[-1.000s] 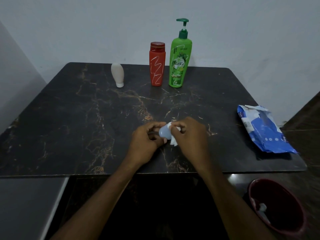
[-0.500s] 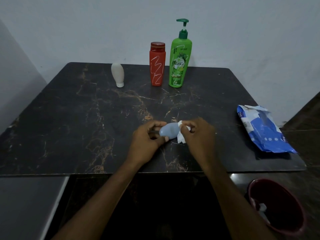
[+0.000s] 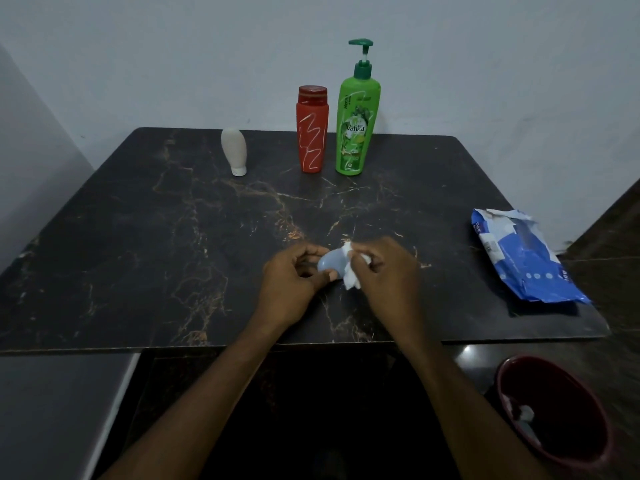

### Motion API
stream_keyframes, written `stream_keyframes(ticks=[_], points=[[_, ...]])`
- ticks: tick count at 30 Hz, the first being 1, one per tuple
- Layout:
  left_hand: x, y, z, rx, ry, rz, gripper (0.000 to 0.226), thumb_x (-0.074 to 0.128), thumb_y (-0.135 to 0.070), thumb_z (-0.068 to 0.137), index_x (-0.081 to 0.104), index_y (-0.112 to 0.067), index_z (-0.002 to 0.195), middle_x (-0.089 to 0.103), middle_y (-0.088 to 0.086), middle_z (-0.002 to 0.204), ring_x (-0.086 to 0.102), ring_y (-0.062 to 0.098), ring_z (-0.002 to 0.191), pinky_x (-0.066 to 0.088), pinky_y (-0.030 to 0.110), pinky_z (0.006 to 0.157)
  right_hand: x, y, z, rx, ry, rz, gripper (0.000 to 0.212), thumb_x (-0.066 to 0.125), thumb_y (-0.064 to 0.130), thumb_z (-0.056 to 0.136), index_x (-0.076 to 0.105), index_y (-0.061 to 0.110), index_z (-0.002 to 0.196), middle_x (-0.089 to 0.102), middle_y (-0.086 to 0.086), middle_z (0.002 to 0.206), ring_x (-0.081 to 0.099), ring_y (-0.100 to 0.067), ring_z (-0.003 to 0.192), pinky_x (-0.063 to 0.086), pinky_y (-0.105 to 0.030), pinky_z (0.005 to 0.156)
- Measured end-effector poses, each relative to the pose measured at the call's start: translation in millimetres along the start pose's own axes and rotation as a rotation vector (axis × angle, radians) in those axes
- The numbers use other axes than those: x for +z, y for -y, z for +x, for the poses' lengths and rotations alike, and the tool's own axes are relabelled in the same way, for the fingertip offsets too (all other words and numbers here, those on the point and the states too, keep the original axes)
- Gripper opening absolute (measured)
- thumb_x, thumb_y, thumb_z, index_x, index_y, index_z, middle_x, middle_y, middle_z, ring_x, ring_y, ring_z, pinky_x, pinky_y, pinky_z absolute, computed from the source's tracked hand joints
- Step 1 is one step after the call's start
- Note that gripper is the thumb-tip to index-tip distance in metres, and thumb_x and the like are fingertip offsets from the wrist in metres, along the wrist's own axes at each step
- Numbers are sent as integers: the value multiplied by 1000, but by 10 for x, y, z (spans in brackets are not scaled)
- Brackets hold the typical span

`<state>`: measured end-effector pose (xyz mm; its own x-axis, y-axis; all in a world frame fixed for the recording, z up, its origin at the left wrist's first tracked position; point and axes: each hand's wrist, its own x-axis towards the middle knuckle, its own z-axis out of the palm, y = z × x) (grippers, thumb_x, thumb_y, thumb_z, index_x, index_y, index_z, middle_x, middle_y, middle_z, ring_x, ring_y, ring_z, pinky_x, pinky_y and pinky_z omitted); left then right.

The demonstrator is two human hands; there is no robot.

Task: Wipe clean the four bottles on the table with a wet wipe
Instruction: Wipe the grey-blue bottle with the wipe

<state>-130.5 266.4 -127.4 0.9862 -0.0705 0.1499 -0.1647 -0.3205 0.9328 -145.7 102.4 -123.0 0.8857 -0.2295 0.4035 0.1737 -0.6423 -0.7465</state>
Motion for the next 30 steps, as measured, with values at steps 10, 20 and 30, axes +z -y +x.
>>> stream_keyframes(ticks=[10,20,30], points=[[12,13,-22,29,-9,-12,25,78,0,84,76,-15,104,79,-7,94,75,7,88,58,22,79,147,302,-61,-7,40,34,11,66,13,88,77,16,86,67,7,87,58,1,76,48,-21,82],[7,19,-8,21,8,48,27,86,-12,80,76,-22,103,78,-10,99,73,4,90,61,28,87,-157,-77,131,133,-19,-16,10,67,16,91,77,14,91,71,4,87,56,5,70,43,-4,69],[14,17,-26,19,0,3,26,83,-7,82,75,-17,105,79,-6,97,75,9,92,61,38,89,98,149,-4,-81,77,8,11,69,17,90,77,15,97,68,3,91,58,-2,78,42,-9,77]])
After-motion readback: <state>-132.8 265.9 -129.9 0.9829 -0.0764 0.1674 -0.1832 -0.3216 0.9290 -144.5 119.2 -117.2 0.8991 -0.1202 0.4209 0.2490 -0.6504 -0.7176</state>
